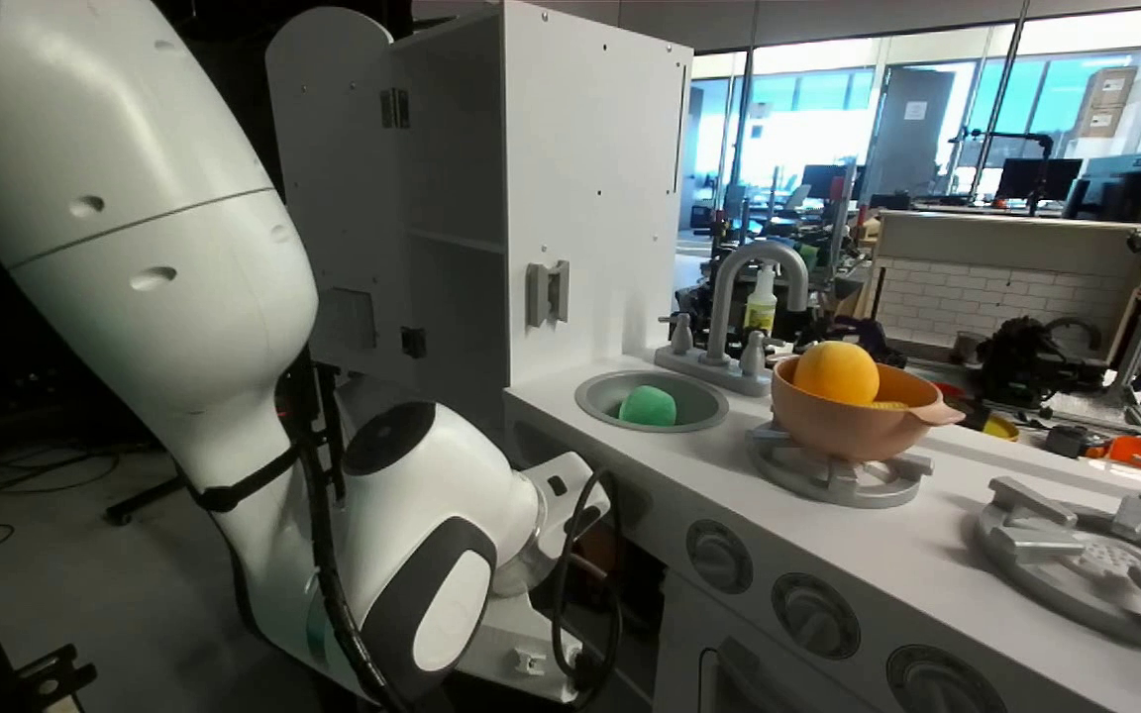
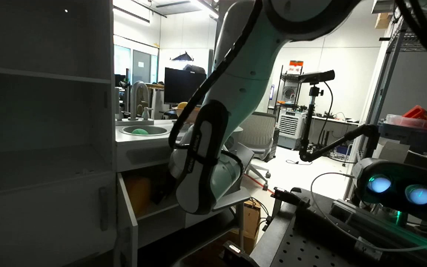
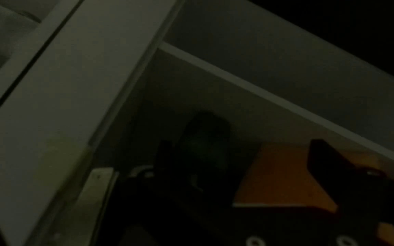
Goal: Put the green pepper and green plushy in the open cabinet
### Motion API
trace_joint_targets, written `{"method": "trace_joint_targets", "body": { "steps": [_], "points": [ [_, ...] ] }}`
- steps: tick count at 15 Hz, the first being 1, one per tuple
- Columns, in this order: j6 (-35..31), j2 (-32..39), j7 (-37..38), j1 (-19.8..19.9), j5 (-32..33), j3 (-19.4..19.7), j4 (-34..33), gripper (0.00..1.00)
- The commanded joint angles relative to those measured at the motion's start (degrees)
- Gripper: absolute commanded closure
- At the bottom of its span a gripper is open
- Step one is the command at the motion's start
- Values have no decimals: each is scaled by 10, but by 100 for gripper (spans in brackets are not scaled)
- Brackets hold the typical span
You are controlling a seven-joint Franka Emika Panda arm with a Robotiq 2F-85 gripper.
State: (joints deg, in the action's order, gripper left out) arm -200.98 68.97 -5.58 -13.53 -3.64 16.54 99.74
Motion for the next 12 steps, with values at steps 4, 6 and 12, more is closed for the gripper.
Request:
{"method": "trace_joint_targets", "body": {
  "steps": [4, 6, 12],
  "points": [
    [-12, -167, -52, 13, 54, -10, 206, 0],
    [6, -234, -64, 23, 83, -14, 262, 0],
    [99, -427, -74, 85, 140, -48, 341, 0]
  ]
}}
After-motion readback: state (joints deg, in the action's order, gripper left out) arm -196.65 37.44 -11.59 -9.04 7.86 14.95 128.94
